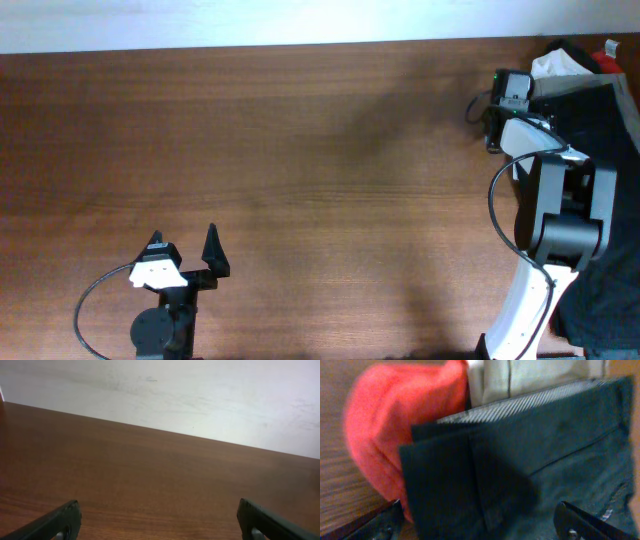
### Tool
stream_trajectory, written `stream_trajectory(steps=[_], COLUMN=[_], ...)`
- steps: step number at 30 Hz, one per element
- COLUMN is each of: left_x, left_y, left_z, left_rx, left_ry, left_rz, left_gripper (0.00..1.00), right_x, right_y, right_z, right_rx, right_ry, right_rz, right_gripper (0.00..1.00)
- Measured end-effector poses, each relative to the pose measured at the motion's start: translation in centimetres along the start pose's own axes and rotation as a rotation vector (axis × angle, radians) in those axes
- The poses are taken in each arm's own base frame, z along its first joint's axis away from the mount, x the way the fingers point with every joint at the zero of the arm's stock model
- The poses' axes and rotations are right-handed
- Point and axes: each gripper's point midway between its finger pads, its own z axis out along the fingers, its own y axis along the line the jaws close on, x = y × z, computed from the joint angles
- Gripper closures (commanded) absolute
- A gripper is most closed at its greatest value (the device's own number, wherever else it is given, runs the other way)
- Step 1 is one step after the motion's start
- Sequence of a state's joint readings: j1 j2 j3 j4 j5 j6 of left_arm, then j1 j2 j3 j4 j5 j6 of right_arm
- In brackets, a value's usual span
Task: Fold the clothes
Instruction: 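Reach the right gripper to the black trousers on the clothes stack, then grasp the waistband of the black trousers with the right gripper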
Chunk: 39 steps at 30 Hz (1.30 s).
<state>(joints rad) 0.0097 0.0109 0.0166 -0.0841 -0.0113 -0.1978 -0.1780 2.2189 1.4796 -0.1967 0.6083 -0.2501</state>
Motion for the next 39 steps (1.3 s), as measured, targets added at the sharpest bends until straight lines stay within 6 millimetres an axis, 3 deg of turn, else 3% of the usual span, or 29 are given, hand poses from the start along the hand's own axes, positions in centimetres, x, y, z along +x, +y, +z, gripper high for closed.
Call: stream_trajectory(steps=[3,11,12,13,14,19,22,26,27,29,31,35,39], left_x=[0.0,0.0,0.0,0.0,0.0,0.0,0.0,0.0,0.0,0.0,0.0,0.0,0.0], left_y=[0.0,0.0,0.0,0.0,0.0,0.0,0.0,0.0,0.0,0.0,0.0,0.0,0.0], left_z=[0.0,0.0,0.0,0.0,0.0,0.0,0.0,0.0,0.0,0.0,0.0,0.0,0.0], left_rx=[0.0,0.0,0.0,0.0,0.0,0.0,0.0,0.0,0.0,0.0,0.0,0.0,0.0], left_ry=[0.0,0.0,0.0,0.0,0.0,0.0,0.0,0.0,0.0,0.0,0.0,0.0,0.0], left_rz=[0.0,0.0,0.0,0.0,0.0,0.0,0.0,0.0,0.0,0.0,0.0,0.0,0.0], left_gripper=[0.01,0.01,0.01,0.01,0.01,0.01,0.01,0.01,0.01,0.01,0.01,0.01,0.01], right_x=[0.3,0.4,0.4,0.2,0.3,0.1,-0.2,0.0,0.0,-0.1,-0.2,-0.4,-0.9], right_y=[-1.1,-0.5,-0.6,-0.6,-0.7,-0.9,-1.0,-0.9,-0.8,-0.6,-0.6,-0.8,-1.8], right_z=[1.1,1.2,1.1,1.1,1.0,0.7,0.6,0.3,0.3,0.2,0.2,-0.2,-1.5], right_rx=[-0.027,-0.093,-0.097,-0.099,-0.1,-0.107,-0.107,-0.121,-0.126,-0.141,-0.146,-0.151,-0.15], right_ry=[0.003,0.016,0.023,0.023,0.027,0.047,0.046,0.058,0.059,0.058,0.058,0.051,0.05], right_rz=[0.03,0.089,0.094,0.098,0.105,0.128,0.151,0.186,0.19,0.202,0.206,0.212,0.271], right_gripper=[0.19,0.38,0.48,0.65,0.68,0.58,0.57,0.46,0.48,0.64,0.66,0.96,0.96])
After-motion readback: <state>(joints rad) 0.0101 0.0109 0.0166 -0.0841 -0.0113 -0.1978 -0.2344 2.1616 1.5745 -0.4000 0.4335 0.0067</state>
